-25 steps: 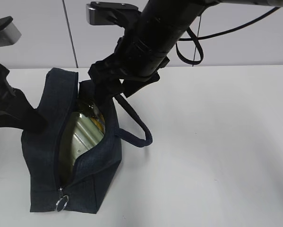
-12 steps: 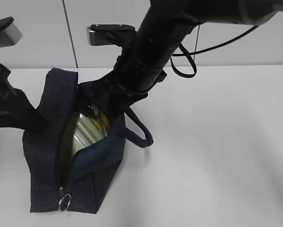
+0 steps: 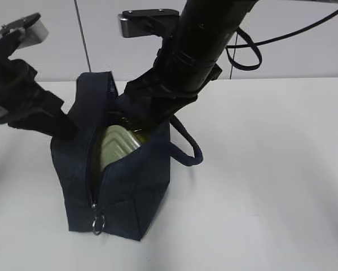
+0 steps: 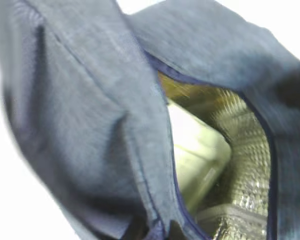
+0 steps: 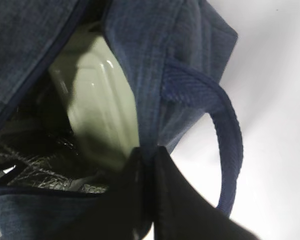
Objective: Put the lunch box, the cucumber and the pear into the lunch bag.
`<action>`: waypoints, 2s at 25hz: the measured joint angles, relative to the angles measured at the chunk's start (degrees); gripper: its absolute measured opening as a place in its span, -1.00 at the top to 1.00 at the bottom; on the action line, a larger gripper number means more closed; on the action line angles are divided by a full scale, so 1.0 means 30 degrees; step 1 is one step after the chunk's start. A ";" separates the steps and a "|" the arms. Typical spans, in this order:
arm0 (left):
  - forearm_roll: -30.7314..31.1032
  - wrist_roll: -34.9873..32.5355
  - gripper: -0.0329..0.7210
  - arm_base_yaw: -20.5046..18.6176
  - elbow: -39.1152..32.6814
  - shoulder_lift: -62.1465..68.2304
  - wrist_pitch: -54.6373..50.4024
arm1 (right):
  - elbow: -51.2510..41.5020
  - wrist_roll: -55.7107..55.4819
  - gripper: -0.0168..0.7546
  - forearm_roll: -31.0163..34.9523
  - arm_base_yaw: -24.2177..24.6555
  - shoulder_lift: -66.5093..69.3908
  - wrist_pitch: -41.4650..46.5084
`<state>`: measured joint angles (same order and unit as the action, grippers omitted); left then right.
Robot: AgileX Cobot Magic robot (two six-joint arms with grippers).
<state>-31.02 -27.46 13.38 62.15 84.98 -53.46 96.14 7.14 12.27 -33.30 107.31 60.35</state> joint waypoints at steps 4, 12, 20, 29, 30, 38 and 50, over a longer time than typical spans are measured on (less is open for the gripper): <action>0.0024 0.0236 0.85 0.0000 0.1691 0.1159 -0.0387 | -0.1070 -0.0133 0.93 0.0213 0.0720 -0.0691 0.0069; -0.0244 0.0252 0.85 0.0016 0.2210 0.2094 -0.1158 | -0.4655 0.0700 0.93 0.1797 0.0915 -0.2561 -0.2050; -0.0244 0.0258 0.11 0.0016 0.2225 0.2094 -0.1522 | -0.4860 0.1567 -0.49 0.1797 0.0915 -0.2805 -0.2862; -0.0062 0.0057 -0.21 0.0016 0.2185 -0.0239 -0.0632 | -0.4860 0.1654 -0.60 0.1172 0.0915 -0.4262 -0.4105; -0.0062 -0.0051 -0.21 0.0016 0.2041 -0.0792 -0.0238 | -0.4860 0.1654 -0.59 0.1135 0.0915 -0.4515 -0.4202; -0.0062 -0.1280 -0.19 0.0016 -0.3056 -0.6134 0.4315 | -0.9763 0.1695 -0.58 0.1622 0.0915 -0.8477 -0.7779; -0.0097 -0.2253 -0.16 0.0016 -0.7657 -1.0917 0.7303 | -2.1486 0.7624 -0.57 0.7675 -0.2111 -1.5695 -1.5839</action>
<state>-31.32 -34.22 13.43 39.18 52.23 -31.55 31.68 30.02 35.30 -39.63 60.23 12.83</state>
